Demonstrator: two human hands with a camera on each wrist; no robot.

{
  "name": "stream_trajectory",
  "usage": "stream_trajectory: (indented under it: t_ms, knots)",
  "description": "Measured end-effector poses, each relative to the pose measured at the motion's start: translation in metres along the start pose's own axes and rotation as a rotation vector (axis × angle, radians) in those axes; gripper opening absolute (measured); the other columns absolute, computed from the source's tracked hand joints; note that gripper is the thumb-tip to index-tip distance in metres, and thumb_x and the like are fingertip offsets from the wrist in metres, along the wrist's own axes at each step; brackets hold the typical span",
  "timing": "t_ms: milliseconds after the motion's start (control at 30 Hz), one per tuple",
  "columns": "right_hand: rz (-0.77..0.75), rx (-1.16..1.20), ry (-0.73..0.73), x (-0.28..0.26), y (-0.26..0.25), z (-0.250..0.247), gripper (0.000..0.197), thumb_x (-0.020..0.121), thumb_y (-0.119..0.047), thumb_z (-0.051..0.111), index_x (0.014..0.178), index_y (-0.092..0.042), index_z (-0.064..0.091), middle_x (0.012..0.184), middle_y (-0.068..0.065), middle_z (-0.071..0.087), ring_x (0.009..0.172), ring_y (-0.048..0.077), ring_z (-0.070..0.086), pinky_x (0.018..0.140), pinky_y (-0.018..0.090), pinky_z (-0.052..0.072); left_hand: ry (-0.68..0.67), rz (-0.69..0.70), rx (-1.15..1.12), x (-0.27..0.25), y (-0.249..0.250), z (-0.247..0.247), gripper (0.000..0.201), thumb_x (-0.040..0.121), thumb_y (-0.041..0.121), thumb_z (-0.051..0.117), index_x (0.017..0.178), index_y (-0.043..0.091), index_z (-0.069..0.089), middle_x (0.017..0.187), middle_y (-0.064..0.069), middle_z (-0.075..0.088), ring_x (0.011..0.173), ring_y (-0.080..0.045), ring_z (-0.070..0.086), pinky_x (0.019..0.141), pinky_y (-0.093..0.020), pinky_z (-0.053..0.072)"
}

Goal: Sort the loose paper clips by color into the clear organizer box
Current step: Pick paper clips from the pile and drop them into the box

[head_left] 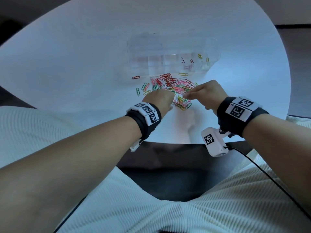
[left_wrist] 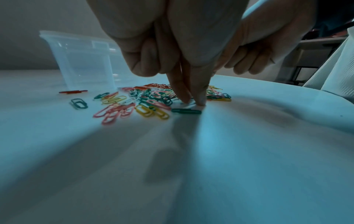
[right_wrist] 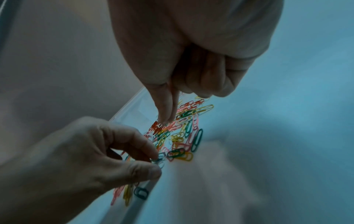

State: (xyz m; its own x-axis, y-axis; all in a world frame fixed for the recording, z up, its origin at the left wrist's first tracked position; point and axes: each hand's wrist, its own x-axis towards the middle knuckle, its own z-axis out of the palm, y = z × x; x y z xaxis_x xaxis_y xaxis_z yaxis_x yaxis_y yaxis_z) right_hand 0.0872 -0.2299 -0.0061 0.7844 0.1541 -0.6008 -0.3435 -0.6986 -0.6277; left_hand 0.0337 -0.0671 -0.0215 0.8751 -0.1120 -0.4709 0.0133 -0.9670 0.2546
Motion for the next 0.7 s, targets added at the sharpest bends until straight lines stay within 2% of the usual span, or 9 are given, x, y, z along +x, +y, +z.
stream_trajectory:
  t_ms: [33,100,167,267,333,433,700]
  knots:
    - [0.019,0.031,0.001,0.000,0.001,0.000,0.011,0.076,-0.029,0.081,0.078,-0.019,0.076,0.033,-0.015,0.039,0.029,0.005,0.032,0.041,0.019,0.027,0.006,-0.013,-0.028,0.000,-0.001,0.000,0.016,0.091,0.020,0.056,0.100,0.009,0.062,0.095,-0.010,0.064,0.088,-0.030,0.060,0.075,-0.036,0.051]
    - [0.056,0.118,-0.007,0.000,0.001,-0.002,0.012,0.074,-0.025,0.082,0.070,-0.017,0.075,0.043,-0.003,0.035,0.041,0.015,0.026,0.043,0.022,0.025,0.012,-0.030,-0.053,0.001,-0.001,0.000,0.016,0.090,0.020,0.057,0.099,0.009,0.064,0.094,-0.011,0.065,0.087,-0.030,0.061,0.075,-0.034,0.051]
    - [0.083,0.230,-0.057,0.001,0.001,-0.003,0.016,0.078,-0.018,0.077,0.066,-0.013,0.068,0.053,0.001,0.028,0.048,0.017,0.020,0.044,0.024,0.021,0.002,-0.029,-0.044,0.002,-0.001,0.000,0.016,0.089,0.020,0.058,0.094,0.009,0.067,0.091,-0.010,0.066,0.085,-0.030,0.062,0.071,-0.031,0.049]
    - [0.129,0.436,-0.145,0.001,0.000,-0.002,0.032,0.088,-0.010,0.059,0.065,-0.019,0.038,0.051,-0.004,0.020,0.045,0.014,0.013,0.042,0.021,0.014,0.001,-0.003,-0.005,0.003,-0.001,0.001,0.018,0.091,0.022,0.056,0.091,0.008,0.068,0.090,-0.010,0.066,0.083,-0.029,0.062,0.069,-0.032,0.049]
    - [0.174,0.539,-0.168,0.000,-0.001,0.000,0.029,0.087,-0.010,0.047,0.070,-0.022,0.027,0.049,-0.004,0.019,0.043,0.014,0.011,0.041,0.019,0.011,-0.001,0.003,0.017,0.003,-0.001,0.002,0.019,0.091,0.020,0.055,0.090,0.008,0.068,0.092,-0.010,0.065,0.083,-0.029,0.062,0.069,-0.033,0.049]
    - [0.185,0.563,-0.214,-0.002,-0.001,0.003,0.021,0.084,-0.012,0.040,0.069,-0.021,0.028,0.053,-0.003,0.018,0.046,0.015,0.010,0.041,0.019,0.011,0.000,-0.002,0.037,0.003,0.000,0.002,0.016,0.089,0.015,0.053,0.089,0.008,0.068,0.089,-0.010,0.065,0.080,-0.029,0.062,0.068,-0.033,0.051]
    - [0.150,0.538,-0.276,-0.004,0.004,0.008,0.025,0.083,-0.015,0.040,0.062,-0.021,0.028,0.056,-0.003,0.015,0.046,0.014,0.009,0.040,0.020,0.011,0.010,0.015,-0.044,0.003,-0.011,0.005,0.014,0.086,0.012,0.054,0.091,0.011,0.067,0.091,-0.008,0.066,0.084,-0.029,0.062,0.068,-0.031,0.049]
